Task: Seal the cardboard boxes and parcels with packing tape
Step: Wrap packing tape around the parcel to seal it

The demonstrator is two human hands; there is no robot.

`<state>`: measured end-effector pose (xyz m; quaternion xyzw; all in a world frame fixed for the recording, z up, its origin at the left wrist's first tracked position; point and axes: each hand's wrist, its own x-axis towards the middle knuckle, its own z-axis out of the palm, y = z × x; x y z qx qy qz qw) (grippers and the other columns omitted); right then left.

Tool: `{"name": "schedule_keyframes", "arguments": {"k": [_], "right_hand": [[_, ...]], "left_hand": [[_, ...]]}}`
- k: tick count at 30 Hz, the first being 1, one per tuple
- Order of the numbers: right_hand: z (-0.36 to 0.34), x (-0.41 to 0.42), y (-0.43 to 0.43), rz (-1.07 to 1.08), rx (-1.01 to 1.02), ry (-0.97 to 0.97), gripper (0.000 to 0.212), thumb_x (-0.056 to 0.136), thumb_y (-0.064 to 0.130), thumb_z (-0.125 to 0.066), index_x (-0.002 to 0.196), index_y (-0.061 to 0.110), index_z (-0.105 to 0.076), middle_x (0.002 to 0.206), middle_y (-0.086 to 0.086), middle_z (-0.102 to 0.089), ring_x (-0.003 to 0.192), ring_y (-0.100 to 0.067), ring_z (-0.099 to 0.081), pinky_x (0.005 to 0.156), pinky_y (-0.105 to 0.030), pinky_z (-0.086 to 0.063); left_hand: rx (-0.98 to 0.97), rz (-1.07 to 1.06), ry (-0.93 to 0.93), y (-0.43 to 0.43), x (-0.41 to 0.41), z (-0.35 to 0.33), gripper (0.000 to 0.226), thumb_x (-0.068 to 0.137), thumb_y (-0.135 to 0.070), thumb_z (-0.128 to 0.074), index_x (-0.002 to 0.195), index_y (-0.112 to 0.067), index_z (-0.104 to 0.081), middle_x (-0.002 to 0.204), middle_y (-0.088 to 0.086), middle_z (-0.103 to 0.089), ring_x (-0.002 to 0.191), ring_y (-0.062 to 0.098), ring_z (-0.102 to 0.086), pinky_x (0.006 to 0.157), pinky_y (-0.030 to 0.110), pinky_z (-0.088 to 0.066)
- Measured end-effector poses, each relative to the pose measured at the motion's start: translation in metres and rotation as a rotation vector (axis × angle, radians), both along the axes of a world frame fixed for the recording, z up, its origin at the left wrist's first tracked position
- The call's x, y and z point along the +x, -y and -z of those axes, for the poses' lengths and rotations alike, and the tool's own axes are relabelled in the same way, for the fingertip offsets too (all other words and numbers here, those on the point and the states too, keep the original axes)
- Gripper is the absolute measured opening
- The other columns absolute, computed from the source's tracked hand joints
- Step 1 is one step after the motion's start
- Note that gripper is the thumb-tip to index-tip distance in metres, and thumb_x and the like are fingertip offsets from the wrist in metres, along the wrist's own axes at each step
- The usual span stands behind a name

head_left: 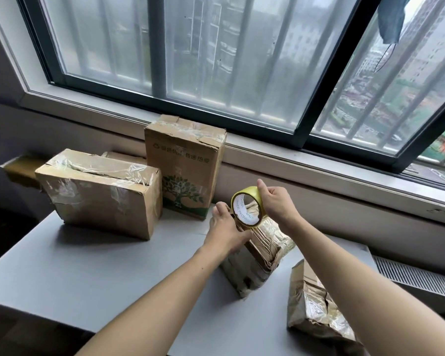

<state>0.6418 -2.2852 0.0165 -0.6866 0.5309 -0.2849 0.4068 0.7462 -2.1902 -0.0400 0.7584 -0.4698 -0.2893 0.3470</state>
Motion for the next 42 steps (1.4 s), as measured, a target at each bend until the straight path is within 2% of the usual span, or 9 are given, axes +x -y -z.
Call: {"name": "schedule_keyframes", "arguments": {"k": [3, 7, 10, 17, 22, 30, 34, 37, 42], "right_hand": [[-0.002, 0.000, 0.003, 0.029, -0.027, -0.027, 0.057, 0.103, 0.046, -0.046, 0.055, 0.018, -0.036, 0.053, 0.000, -0.031, 0.050, -0.016, -0.028, 0.057, -0.032, -0.027], [-0.013, 0.006, 0.004, -0.007, -0.081, -0.100, 0.058, 0.103, 0.045, -0.047, 0.053, 0.019, -0.032, 0.045, 0.005, -0.030, 0.042, -0.013, -0.027, 0.051, -0.030, -0.027], [-0.018, 0.010, 0.000, -0.038, -0.090, -0.113, 0.056, 0.103, 0.043, -0.046, 0.055, 0.017, -0.034, 0.049, 0.001, -0.035, 0.047, -0.016, -0.031, 0.053, -0.031, -0.029], [-0.013, -0.001, -0.002, -0.063, -0.040, -0.108, 0.056, 0.104, 0.043, -0.044, 0.055, 0.018, -0.033, 0.052, 0.000, -0.036, 0.050, -0.019, -0.034, 0.056, -0.032, -0.030], [-0.014, -0.006, 0.000, -0.038, -0.060, -0.080, 0.058, 0.105, 0.041, -0.043, 0.053, 0.017, -0.034, 0.049, 0.003, -0.038, 0.048, -0.017, -0.034, 0.054, -0.032, -0.031], [-0.017, -0.014, 0.002, -0.077, -0.092, -0.118, 0.054, 0.106, 0.038, -0.043, 0.056, 0.018, -0.033, 0.051, 0.002, -0.033, 0.049, -0.017, -0.030, 0.052, -0.032, -0.025], [-0.017, -0.018, 0.003, -0.105, -0.038, -0.081, 0.047, 0.105, 0.040, -0.045, 0.065, 0.015, -0.039, 0.063, -0.006, -0.033, 0.058, -0.019, -0.030, 0.059, -0.031, -0.026], [-0.017, -0.014, -0.002, -0.119, -0.047, -0.087, 0.048, 0.106, 0.037, -0.044, 0.063, 0.019, -0.033, 0.064, -0.005, -0.030, 0.060, -0.019, -0.028, 0.059, -0.033, -0.023], [-0.022, -0.004, -0.007, -0.094, -0.043, -0.057, 0.050, 0.107, 0.035, -0.042, 0.061, 0.022, -0.026, 0.060, 0.002, -0.024, 0.055, -0.015, -0.021, 0.051, -0.033, -0.017]], "left_hand": [[0.032, -0.002, 0.121, -0.001, 0.000, -0.011, 0.066, 0.077, -0.046, -0.076, 0.120, -0.014, -0.039, 0.125, 0.005, -0.044, 0.119, 0.026, -0.048, 0.095, 0.038, -0.044], [0.105, 0.053, 0.477, 0.002, -0.004, -0.025, 0.058, 0.086, -0.052, -0.067, 0.125, -0.012, -0.052, 0.126, 0.007, -0.049, 0.121, 0.027, -0.050, 0.096, 0.038, -0.044], [0.201, 0.098, 0.560, 0.006, -0.006, -0.030, 0.059, 0.091, -0.055, -0.060, 0.130, -0.011, -0.056, 0.131, 0.009, -0.050, 0.125, 0.028, -0.049, 0.099, 0.037, -0.043], [0.314, 0.045, 0.276, 0.016, 0.002, -0.029, 0.066, 0.082, -0.053, -0.072, 0.130, -0.010, -0.057, 0.128, 0.012, -0.047, 0.110, 0.027, -0.059, 0.097, 0.037, -0.050], [0.197, -0.104, 0.021, 0.014, -0.002, -0.022, 0.029, 0.083, -0.037, -0.071, 0.079, -0.009, -0.064, 0.113, 0.020, -0.061, 0.090, 0.032, -0.066, 0.065, 0.028, -0.045], [0.134, -0.126, 0.040, 0.008, -0.005, -0.024, 0.020, 0.091, -0.013, -0.052, 0.079, -0.002, -0.064, 0.099, 0.019, -0.067, 0.091, 0.035, -0.063, 0.065, 0.029, -0.039], [0.156, -0.173, -0.062, 0.012, 0.008, -0.028, 0.014, 0.084, -0.014, -0.068, 0.073, -0.006, -0.071, 0.077, 0.012, -0.067, 0.072, 0.029, -0.057, 0.060, 0.026, -0.040], [0.191, -0.192, -0.070, 0.019, 0.013, -0.031, 0.013, 0.075, -0.014, -0.075, 0.085, -0.007, -0.076, 0.087, 0.008, -0.073, 0.081, 0.023, -0.067, 0.062, 0.028, -0.049], [0.264, -0.113, 0.066, 0.031, 0.014, -0.034, 0.024, 0.078, -0.014, -0.076, 0.099, -0.007, -0.068, 0.102, 0.009, -0.069, 0.099, 0.026, -0.067, 0.068, 0.027, -0.047]]}}
